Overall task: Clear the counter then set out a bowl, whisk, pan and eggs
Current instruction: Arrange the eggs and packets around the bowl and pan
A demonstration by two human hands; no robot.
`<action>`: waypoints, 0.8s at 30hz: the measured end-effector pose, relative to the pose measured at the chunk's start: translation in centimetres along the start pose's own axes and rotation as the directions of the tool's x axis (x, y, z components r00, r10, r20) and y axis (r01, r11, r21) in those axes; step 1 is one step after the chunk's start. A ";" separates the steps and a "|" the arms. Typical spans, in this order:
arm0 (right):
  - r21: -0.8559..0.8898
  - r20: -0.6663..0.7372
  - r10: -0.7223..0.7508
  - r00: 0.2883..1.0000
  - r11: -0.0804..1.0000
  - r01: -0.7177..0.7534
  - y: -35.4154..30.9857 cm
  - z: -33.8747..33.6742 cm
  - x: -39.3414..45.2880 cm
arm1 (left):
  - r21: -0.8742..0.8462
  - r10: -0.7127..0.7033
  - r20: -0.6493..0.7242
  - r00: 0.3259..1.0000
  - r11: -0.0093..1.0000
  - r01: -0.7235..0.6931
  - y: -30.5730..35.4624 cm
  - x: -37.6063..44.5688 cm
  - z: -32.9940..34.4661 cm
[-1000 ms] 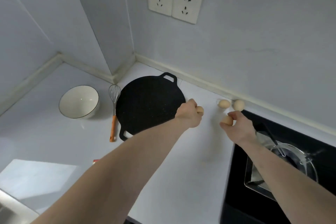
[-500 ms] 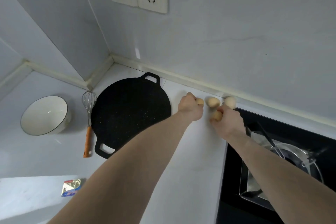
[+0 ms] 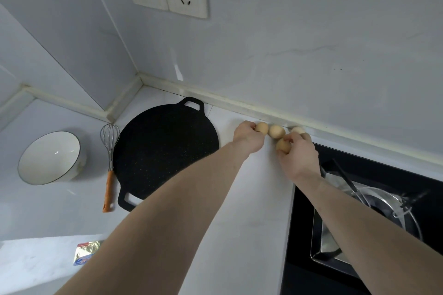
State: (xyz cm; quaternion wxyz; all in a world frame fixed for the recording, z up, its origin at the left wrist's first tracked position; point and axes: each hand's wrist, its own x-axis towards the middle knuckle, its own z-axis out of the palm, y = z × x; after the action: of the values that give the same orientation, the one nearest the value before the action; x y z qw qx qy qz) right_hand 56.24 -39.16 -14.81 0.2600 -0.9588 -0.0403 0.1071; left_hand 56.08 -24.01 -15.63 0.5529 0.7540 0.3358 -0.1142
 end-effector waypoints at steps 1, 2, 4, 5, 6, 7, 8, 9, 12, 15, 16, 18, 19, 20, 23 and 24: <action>0.007 0.001 0.002 1.000 1.000 -0.002 0.1 0.0 0.0 | -0.009 -0.006 0.011 1.000 1.000 0.006 -0.1 -0.1 0.0; 0.013 0.002 0.005 1.000 1.000 -0.005 0.3 0.0 0.0 | -0.018 -0.011 0.019 1.000 1.000 0.011 -0.1 -0.2 -0.1; 0.018 0.004 0.009 1.000 1.000 -0.009 0.4 0.1 0.0 | -0.028 -0.011 0.029 1.000 1.000 0.012 -0.2 -0.3 -0.2; 0.014 0.005 0.010 1.000 1.000 -0.010 0.5 0.1 0.0 | -0.032 -0.007 0.029 1.000 0.999 0.008 -0.2 -0.3 -0.3; 0.010 0.007 0.013 1.000 1.000 -0.013 0.5 0.2 0.0 | -0.033 -0.006 0.029 1.000 0.999 0.007 -0.2 -0.4 -0.3; 0.007 0.008 0.016 1.000 1.000 -0.016 0.5 0.2 0.0 | -0.031 -0.005 0.031 1.000 1.000 0.006 -0.2 -0.5 -0.4; 0.006 0.009 0.019 1.000 1.000 -0.019 0.5 0.2 -0.1 | -0.030 -0.004 0.033 0.999 1.000 0.005 -0.2 -0.6 -0.5; 0.006 0.009 0.022 1.000 1.000 -0.022 0.5 0.2 -0.2 | -0.029 -0.003 0.037 0.999 1.000 0.004 -0.3 -0.6 -0.5; 0.015 0.007 0.032 0.999 0.999 -0.033 0.2 0.1 -0.5 | -0.021 0.001 0.051 0.999 1.000 0.000 -0.3 -0.9 -0.9; 0.007 0.017 0.041 0.999 0.999 -0.041 0.1 -0.2 -0.8 | -0.006 0.001 0.072 0.997 1.000 0.000 -0.4 -1.2 -1.3; 0.000 0.018 0.040 0.999 0.999 -0.040 0.0 -0.3 -0.9 | -0.005 0.002 0.079 0.997 1.000 -0.002 -0.4 -1.3 -1.4; -0.014 0.013 0.040 0.999 0.999 -0.040 -0.1 -0.5 -1.2 | -0.002 0.005 0.088 0.996 1.000 -0.005 -0.5 -1.6 -1.8; -0.022 0.010 0.041 0.999 0.999 -0.041 0.0 -0.5 -1.3 | 0.001 0.006 0.091 0.996 1.000 -0.006 -0.6 -1.7 -1.9; -0.030 0.006 0.042 0.999 0.999 -0.042 -0.1 -0.6 -1.4 | -0.001 0.010 0.094 0.996 1.000 -0.010 -0.7 -1.9 -2.1; -0.048 -0.003 0.042 0.999 0.998 -0.043 -0.4 -0.7 -2.2 | -0.010 0.023 0.103 0.994 1.000 -0.022 -1.2 -2.5 -2.8; -0.054 -0.009 0.037 0.999 0.998 -0.037 -0.4 -0.7 -2.5 | -0.019 0.025 0.101 0.995 1.000 -0.024 -1.4 -2.7 -2.9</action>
State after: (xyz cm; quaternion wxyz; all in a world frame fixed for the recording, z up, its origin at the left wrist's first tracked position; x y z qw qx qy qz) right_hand 53.95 -39.52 -13.59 0.2320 -0.9665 -0.0243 0.1068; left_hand 52.61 -22.15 -14.16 0.5772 0.7464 0.2989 -0.1426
